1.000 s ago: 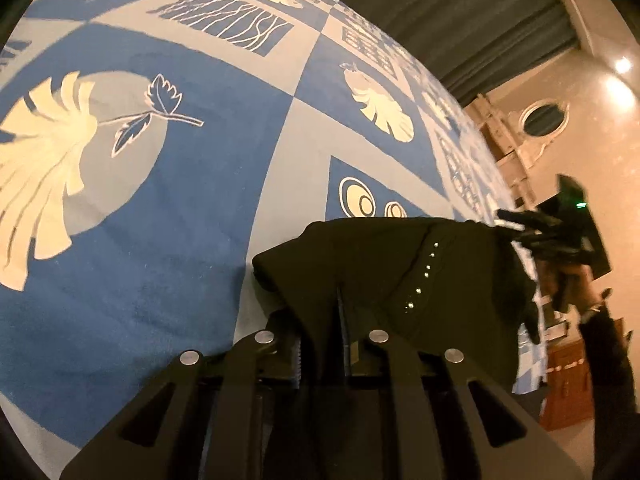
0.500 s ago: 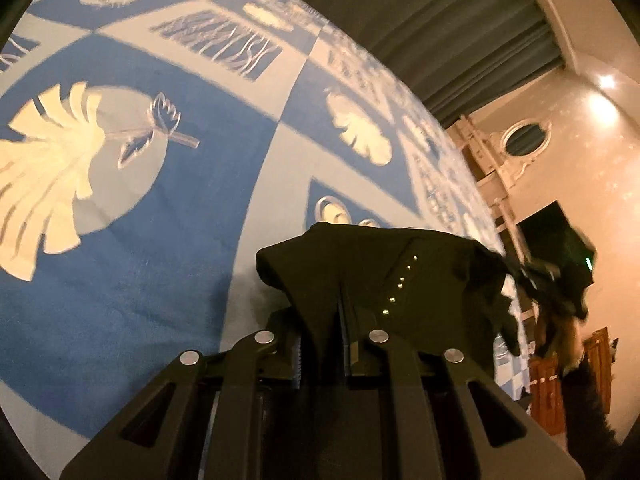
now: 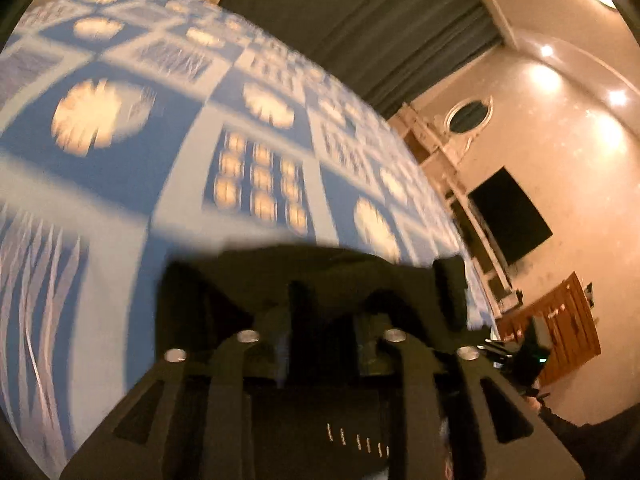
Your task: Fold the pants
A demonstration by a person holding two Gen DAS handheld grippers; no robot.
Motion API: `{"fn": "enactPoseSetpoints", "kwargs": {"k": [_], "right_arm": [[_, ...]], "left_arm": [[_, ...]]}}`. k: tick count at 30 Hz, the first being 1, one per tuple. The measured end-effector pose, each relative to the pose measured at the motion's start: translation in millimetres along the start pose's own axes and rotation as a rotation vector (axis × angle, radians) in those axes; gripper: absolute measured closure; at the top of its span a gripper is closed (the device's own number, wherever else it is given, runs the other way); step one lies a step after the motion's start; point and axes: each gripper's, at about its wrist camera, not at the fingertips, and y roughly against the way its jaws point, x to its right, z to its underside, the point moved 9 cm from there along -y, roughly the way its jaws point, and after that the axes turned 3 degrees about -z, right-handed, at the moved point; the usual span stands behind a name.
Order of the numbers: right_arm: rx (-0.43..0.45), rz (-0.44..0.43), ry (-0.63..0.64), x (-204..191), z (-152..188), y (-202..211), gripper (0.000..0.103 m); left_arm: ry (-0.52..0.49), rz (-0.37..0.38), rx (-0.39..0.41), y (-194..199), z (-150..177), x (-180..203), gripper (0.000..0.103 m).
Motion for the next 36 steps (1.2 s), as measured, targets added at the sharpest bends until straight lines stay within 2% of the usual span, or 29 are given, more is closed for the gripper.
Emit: {"fn": "enactPoseSetpoints", "kwargs": {"k": [1, 2, 3, 4, 5, 6, 9, 10, 13, 14, 16, 19, 23, 25, 26, 27, 29, 31, 33, 34, 35, 36], "right_arm": [[-0.025, -0.024, -0.009, -6, 11, -4, 0.089], [-0.035, -0.052, -0.033, -13, 23, -4, 0.082], [-0.032, -0.069, -0.065, -15, 29, -2, 0.074], [-0.027, -0.094, -0.108, -16, 32, 2, 0.050], [-0.001, -0.135, -0.176, -16, 34, 11, 0.035], [0.030, -0.161, -0.235, -13, 35, 19, 0.034], [0.115, -0.275, -0.456, 3, 33, 39, 0.033], [0.129, -0.292, -0.504, 9, 33, 41, 0.032], [0.180, -0.411, -0.786, 41, 34, 38, 0.032], [0.193, -0.434, -0.840, 46, 34, 34, 0.032], [0.207, -0.450, -0.916, 56, 35, 28, 0.032], [0.207, -0.442, -0.955, 62, 37, 20, 0.030], [0.234, -0.463, -1.060, 75, 39, 11, 0.025], [0.258, -0.475, -1.107, 81, 40, 7, 0.024], [0.270, -0.476, -1.136, 84, 39, 3, 0.024], [0.276, -0.474, -1.152, 86, 38, 0, 0.024], [0.279, -0.446, -1.168, 90, 34, -6, 0.024], [0.285, -0.393, -1.166, 94, 29, -13, 0.024], [0.280, -0.339, -1.148, 98, 24, -16, 0.030], [0.270, -0.299, -1.132, 100, 23, -20, 0.048], [0.258, -0.285, -1.129, 102, 21, -23, 0.073], [0.249, -0.288, -1.135, 103, 22, -27, 0.085]], "left_arm": [[0.004, -0.039, -0.024, 0, 17, -3, 0.056], [0.011, -0.077, -0.043, 1, 32, -7, 0.044], [0.029, -0.107, -0.049, 6, 47, -11, 0.040], [0.071, -0.118, -0.040, 13, 58, -16, 0.039], [0.108, -0.118, -0.030, 17, 63, -19, 0.036], [0.182, -0.105, -0.005, 25, 69, -23, 0.030], [0.337, -0.071, 0.074, 38, 73, -24, 0.027], [0.358, -0.070, 0.088, 37, 72, -23, 0.026], [0.365, -0.120, 0.111, 22, 63, -19, 0.025], [0.365, -0.133, 0.104, 12, 58, -16, 0.025], [0.383, -0.129, 0.105, 0, 53, -17, 0.025], [0.427, -0.121, 0.119, -13, 46, -21, 0.025], [0.519, -0.150, 0.139, -23, 45, -38, 0.025], [0.568, -0.158, 0.153, -21, 47, -44, 0.036], [0.573, -0.179, 0.150, -21, 48, -46, 0.051], [0.565, -0.216, 0.133, -22, 50, -49, 0.065], [0.565, -0.266, 0.121, -21, 54, -56, 0.080], [0.611, -0.228, 0.143, -21, 56, -63, 0.082], [0.647, -0.209, 0.152, -21, 57, -67, 0.084], [0.650, -0.211, 0.153, -21, 58, -67, 0.085], [0.648, -0.218, 0.151, -21, 57, -66, 0.085], [0.643, -0.228, 0.149, -21, 56, -65, 0.085]]}}
